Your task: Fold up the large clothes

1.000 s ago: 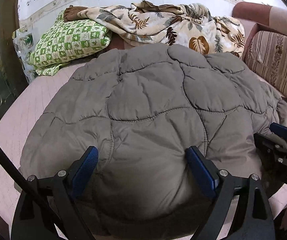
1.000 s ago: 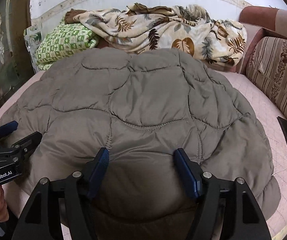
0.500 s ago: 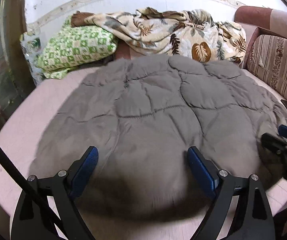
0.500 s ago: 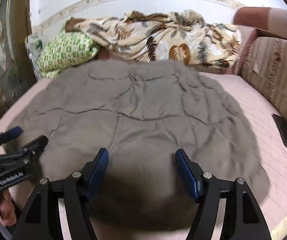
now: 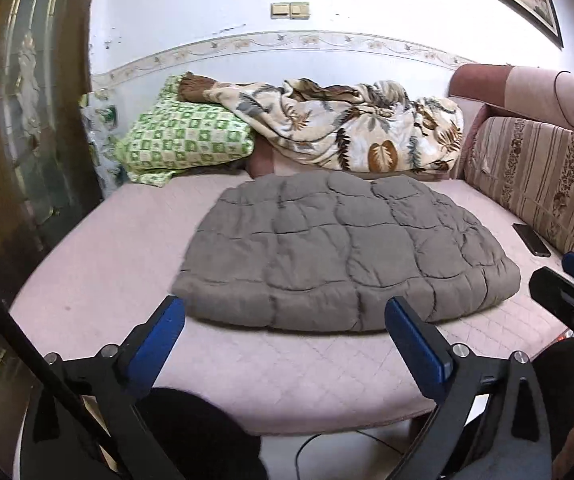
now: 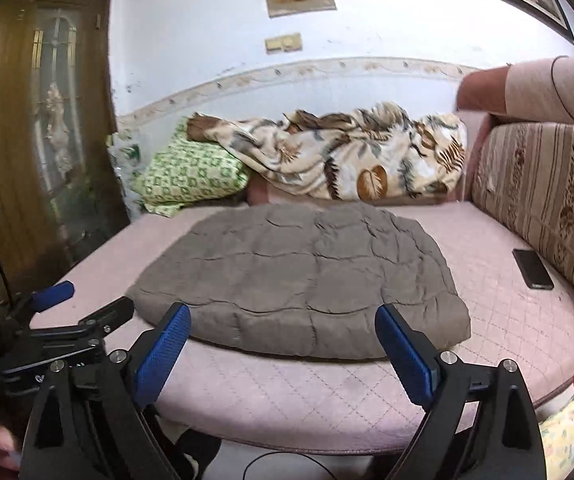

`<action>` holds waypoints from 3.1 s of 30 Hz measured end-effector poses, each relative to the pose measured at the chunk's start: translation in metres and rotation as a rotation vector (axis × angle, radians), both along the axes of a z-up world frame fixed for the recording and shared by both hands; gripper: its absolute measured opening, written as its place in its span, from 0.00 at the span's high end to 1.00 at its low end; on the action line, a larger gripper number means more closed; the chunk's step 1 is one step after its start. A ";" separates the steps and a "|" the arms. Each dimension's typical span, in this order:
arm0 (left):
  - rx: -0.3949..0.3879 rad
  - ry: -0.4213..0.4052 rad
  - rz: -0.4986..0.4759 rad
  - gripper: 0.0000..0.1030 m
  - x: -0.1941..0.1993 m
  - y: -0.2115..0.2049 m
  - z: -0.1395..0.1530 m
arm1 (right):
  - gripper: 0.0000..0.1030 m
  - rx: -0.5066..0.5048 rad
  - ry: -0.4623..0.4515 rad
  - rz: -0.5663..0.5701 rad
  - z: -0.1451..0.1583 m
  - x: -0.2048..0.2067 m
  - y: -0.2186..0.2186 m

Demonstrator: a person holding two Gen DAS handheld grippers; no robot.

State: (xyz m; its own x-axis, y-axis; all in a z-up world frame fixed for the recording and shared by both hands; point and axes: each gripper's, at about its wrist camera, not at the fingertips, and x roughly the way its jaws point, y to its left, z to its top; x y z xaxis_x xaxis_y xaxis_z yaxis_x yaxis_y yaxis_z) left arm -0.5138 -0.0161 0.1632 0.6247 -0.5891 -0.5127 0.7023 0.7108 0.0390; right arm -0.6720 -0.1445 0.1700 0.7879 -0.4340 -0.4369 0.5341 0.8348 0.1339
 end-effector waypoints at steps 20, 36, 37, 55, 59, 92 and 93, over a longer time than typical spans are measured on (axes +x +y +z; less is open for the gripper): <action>0.158 0.020 0.002 0.03 0.004 -0.016 -0.021 | 0.05 0.054 0.085 0.005 -0.022 0.016 -0.002; 0.124 0.023 0.012 0.03 0.006 -0.009 -0.018 | 0.03 -0.168 -0.083 0.057 0.020 -0.005 0.040; 0.114 0.019 0.007 0.03 0.004 -0.008 -0.015 | 0.03 -0.190 -0.082 0.065 0.021 -0.004 0.044; 0.135 0.014 0.001 0.03 -0.002 -0.006 -0.018 | 0.03 -0.092 -0.034 0.018 0.008 -0.002 0.024; 0.138 0.017 0.004 0.03 0.000 -0.006 -0.019 | 0.03 -0.078 -0.025 0.011 0.005 -0.002 0.019; 0.118 -0.011 0.008 0.03 -0.006 0.007 -0.009 | 0.03 -0.076 -0.017 0.010 0.008 -0.001 0.025; 0.118 -0.012 0.008 0.03 -0.006 0.006 -0.009 | 0.03 -0.075 -0.016 0.009 0.008 -0.001 0.025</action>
